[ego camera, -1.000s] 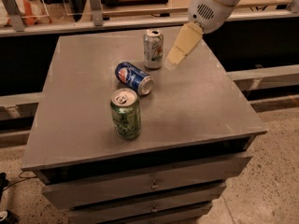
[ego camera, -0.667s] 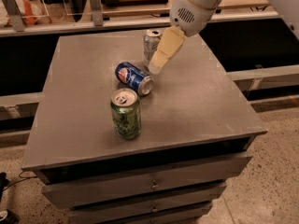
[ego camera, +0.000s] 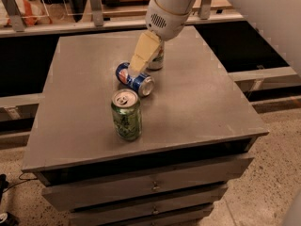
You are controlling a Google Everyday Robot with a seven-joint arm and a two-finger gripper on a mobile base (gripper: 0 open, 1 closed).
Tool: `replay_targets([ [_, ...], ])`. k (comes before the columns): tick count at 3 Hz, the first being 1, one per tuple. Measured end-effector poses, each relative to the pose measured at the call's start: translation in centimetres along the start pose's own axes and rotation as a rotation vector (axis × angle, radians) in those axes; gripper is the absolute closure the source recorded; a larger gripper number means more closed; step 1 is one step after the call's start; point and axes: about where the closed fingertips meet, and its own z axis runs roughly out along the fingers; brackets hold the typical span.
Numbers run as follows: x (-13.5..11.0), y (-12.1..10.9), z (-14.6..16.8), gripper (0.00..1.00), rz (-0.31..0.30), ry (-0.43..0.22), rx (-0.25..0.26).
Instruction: Place pepsi can upright
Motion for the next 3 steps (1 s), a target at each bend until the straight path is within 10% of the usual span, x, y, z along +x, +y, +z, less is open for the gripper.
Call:
replay_targets([
  [3,-4.0,1.6,5.4,0.00,0.081,0.093,0.100],
])
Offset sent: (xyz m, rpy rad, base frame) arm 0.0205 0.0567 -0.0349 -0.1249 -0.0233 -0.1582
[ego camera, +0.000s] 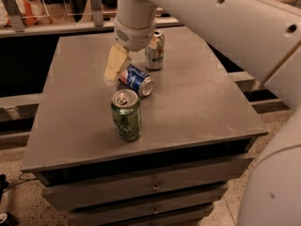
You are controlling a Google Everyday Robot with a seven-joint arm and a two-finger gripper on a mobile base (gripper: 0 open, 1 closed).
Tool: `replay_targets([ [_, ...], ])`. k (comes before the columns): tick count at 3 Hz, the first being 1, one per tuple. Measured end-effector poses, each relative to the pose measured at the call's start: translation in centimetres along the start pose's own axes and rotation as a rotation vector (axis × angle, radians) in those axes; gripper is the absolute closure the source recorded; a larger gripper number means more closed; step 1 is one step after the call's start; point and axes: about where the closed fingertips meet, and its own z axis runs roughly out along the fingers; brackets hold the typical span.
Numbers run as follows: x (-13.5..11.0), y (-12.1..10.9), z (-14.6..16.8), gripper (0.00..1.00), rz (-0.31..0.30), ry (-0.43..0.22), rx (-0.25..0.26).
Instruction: Place pepsi can upright
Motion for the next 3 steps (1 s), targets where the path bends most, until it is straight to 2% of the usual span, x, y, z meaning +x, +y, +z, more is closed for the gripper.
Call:
replay_targets([
  [2,-2.3,0.6,3.8,0.00,0.036,0.056,-0.003],
  [3,-2.4,0.7,5.4,0.00,0.054,0.082,-0.010],
])
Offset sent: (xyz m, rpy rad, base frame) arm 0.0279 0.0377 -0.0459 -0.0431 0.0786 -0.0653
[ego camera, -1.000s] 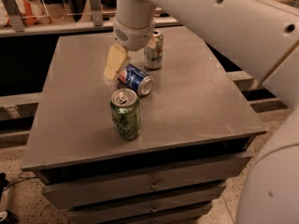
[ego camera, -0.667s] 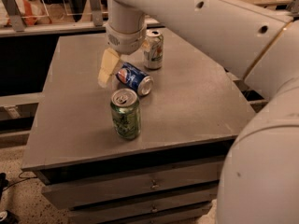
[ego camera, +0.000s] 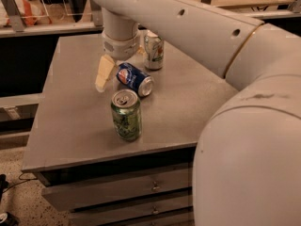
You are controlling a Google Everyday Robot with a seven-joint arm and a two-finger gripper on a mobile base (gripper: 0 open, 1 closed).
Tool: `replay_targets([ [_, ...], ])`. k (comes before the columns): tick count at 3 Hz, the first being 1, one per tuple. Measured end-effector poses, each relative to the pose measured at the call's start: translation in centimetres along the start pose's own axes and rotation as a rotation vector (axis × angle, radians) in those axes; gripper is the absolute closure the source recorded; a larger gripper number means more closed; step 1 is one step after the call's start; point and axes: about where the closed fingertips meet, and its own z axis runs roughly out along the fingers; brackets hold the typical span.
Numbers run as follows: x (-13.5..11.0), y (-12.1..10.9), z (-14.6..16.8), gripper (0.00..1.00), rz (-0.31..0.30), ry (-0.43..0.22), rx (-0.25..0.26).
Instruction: Place pepsi can upright
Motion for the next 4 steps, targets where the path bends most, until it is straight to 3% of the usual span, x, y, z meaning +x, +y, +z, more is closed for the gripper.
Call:
replay_targets([
  [1,0.5,-0.1,1.2,0.00,0.013,0.025,-0.005],
  [3,1.6,0.7,2.4,0.41,-0.019,0.049,-0.007],
  [4,1.2,1.4,1.1,0.65,-0.079,0.014,-0.010],
])
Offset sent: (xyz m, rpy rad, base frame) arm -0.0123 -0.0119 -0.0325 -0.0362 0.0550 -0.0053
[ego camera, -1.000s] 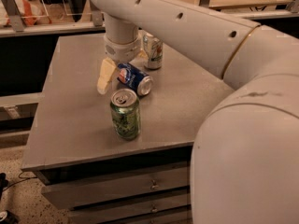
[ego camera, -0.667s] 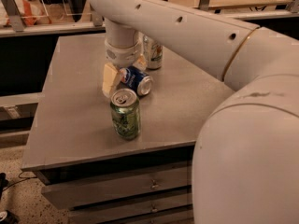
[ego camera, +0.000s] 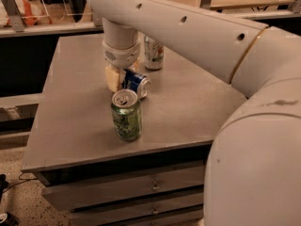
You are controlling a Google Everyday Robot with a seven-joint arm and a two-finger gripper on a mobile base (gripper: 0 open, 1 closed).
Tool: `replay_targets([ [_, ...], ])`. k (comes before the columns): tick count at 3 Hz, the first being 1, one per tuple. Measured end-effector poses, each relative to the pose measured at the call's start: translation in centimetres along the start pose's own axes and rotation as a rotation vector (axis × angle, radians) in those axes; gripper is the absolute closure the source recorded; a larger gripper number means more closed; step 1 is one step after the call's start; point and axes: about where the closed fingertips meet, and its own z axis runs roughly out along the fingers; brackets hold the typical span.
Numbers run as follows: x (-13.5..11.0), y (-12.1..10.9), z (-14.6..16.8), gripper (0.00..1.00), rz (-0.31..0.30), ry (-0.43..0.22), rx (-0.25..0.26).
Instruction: Place pepsi can upright
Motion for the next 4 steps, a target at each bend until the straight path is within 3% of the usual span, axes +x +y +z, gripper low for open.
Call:
replay_targets([
  [1,-1.1,0.4,-2.6,0.87,-0.069,-0.054,0.003],
  [2,-1.9,0.4,-7.6,1.00,-0.154,-0.227,-0.025],
  [4,-1.9,1.4,-10.3,1.00,-0.247,-0.663,-0.179],
])
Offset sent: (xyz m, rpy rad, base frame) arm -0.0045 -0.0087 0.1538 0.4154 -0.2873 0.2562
